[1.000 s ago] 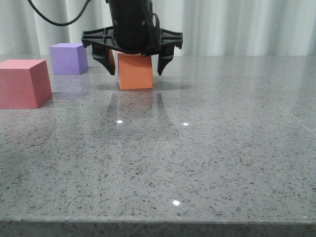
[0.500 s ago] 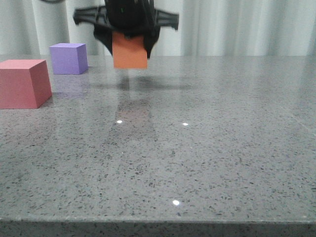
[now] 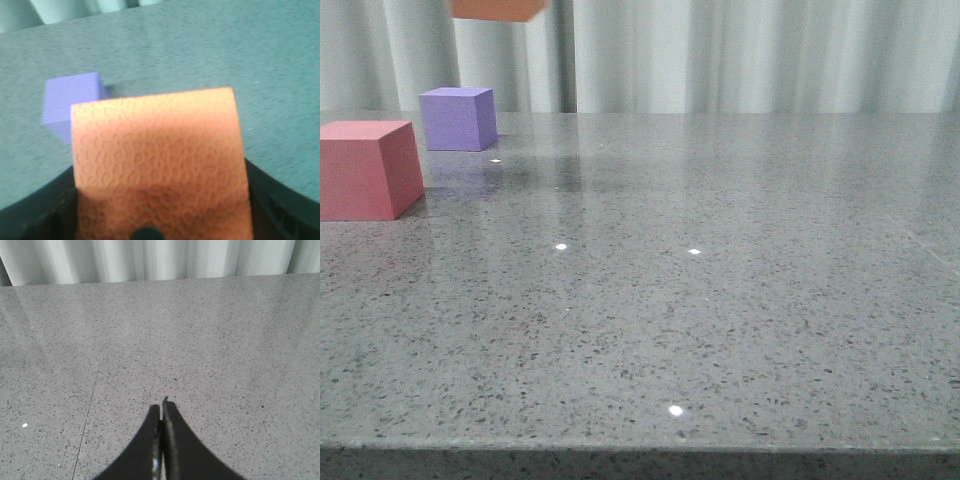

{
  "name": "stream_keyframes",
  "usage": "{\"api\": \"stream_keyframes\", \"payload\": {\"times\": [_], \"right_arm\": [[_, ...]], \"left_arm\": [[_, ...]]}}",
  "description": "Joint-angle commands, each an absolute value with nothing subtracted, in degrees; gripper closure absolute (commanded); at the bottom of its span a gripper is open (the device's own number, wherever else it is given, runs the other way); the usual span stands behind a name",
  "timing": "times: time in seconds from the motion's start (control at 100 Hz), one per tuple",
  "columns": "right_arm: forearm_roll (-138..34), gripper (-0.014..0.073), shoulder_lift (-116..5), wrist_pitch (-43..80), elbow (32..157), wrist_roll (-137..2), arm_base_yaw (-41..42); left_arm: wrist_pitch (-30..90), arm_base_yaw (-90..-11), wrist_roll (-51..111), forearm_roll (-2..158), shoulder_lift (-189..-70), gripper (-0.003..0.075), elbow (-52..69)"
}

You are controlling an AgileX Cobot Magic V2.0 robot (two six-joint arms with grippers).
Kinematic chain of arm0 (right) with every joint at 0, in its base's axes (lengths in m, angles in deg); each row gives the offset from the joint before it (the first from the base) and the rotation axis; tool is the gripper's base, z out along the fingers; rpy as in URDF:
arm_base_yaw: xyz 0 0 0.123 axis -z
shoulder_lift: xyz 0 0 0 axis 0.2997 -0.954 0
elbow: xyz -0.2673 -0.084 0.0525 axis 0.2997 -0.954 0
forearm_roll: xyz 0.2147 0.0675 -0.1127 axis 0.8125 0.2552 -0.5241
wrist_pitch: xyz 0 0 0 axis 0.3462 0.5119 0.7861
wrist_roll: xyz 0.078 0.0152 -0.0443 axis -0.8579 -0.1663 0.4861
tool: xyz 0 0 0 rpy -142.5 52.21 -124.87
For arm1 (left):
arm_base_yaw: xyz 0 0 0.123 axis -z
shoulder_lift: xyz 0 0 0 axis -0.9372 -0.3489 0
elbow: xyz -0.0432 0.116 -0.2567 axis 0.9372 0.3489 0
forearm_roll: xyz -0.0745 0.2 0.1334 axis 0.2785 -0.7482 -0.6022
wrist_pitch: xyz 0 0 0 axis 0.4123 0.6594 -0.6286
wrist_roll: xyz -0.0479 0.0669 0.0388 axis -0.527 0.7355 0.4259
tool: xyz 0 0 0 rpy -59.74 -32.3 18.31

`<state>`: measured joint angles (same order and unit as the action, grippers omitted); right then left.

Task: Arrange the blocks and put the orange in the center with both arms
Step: 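Lift the orange cube and carry it between pink and purple cubes, then lower the orange cube beside the pink cube and open the left gripper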

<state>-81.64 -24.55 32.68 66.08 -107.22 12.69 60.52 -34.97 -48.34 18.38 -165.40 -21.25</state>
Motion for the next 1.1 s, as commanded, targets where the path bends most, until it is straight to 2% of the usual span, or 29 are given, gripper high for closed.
{"api": "stream_keyframes", "payload": {"times": [0.0,0.23,0.35,1.0,1.09], "right_arm": [[-82.99,0.0662,-24.73,28.07,67.62,-106.53,13.12],[-82.99,0.0662,-24.73,28.06,67.62,-106.53,13.12],[-82.99,0.0662,-24.73,28.06,67.62,-106.53,13.12],[-82.99,0.0662,-24.73,28.07,67.62,-106.53,13.12],[-82.99,0.0662,-24.73,28.07,67.62,-106.53,13.12]], "left_arm": [[54.28,-38.75,-44.12,19.95,-160.01,0.0497,-18.59],[49.05,-50.17,-25.49,41.69,-159.12,0.0497,-14.42],[47.91,-52.86,-22.16,44.86,-160.57,0.05,-13.92],[43.94,-53.42,-22.06,44.86,-172.74,0.05,-13.92],[43.94,-53.42,-22.06,44.86,-173.51,0.0475,-13.92]]}}
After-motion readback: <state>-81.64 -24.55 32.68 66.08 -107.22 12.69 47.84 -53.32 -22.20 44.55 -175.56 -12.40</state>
